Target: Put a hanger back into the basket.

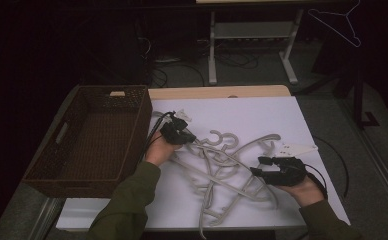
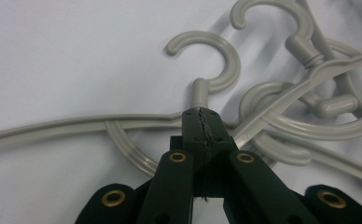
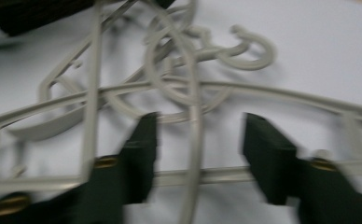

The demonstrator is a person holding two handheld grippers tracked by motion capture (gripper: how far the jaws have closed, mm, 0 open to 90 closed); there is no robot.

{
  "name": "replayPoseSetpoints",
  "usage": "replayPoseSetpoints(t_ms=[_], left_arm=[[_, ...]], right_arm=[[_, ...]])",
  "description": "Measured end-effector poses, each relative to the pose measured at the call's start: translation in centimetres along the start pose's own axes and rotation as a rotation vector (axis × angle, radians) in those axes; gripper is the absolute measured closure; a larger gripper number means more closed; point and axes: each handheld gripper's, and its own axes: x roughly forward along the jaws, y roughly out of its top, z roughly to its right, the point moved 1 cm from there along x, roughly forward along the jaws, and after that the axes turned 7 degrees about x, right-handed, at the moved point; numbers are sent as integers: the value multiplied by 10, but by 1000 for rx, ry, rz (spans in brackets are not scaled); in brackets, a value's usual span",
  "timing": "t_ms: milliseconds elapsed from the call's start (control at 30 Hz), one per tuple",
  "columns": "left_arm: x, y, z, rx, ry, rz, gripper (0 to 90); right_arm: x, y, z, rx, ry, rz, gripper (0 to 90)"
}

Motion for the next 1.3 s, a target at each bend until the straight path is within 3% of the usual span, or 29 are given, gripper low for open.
replayPoseSetpoints(t_ms=[100,133,233,300,400,433,633,767,800,833,900,967,1067,1100,1233,1267,1300], left_arm=[[1,0,-1,-2,-3,-6,900],[2,0,0,-15,-5,-6,900],[3,-1,2,-32,-7,-4,900],[2,-1,1,-20,-8,-23,900],[1,-2,3,-26,-17,-35,900],[-1,-3,3,-8,-23,-57,900],[-5,-7,11,1,-44,-85,900],[-10,-12,16,30,-60,-116,900],[-11,-13,19,11,-63,-99,900],[-13,-14,18,37,-72,-119,900],[-16,-16,22,21,-80,-101,900],[-18,-19,23,40,-86,-107,900],[-19,-22,26,17,-93,-86,900],[-20,-23,25,27,-92,-90,900],[-24,-25,25,7,-83,-36,900],[-26,-25,26,-5,-77,-16,840],[-28,-25,27,-5,-72,2,840]], right_arm=[[6,1,-5,-23,17,-69,734],[10,0,-6,-33,24,-118,812],[13,-1,-7,-29,22,-166,868],[17,-2,-5,-31,15,-197,894],[21,-2,-2,-39,-6,-221,896],[22,-1,-1,-41,-10,-227,896],[25,1,6,-36,-52,-235,897],[27,5,13,-35,-84,-232,897],[27,6,13,-30,-88,-232,897],[28,8,16,-32,-92,-230,897],[30,10,19,-36,-103,-234,897],[33,11,22,-33,-114,-237,897],[39,13,27,-48,-131,-252,897],[39,13,27,-48,-131,-252,897],[37,16,29,-53,-121,-225,895],[32,17,27,-44,-105,-188,802],[32,17,27,-44,-105,-188,802]])
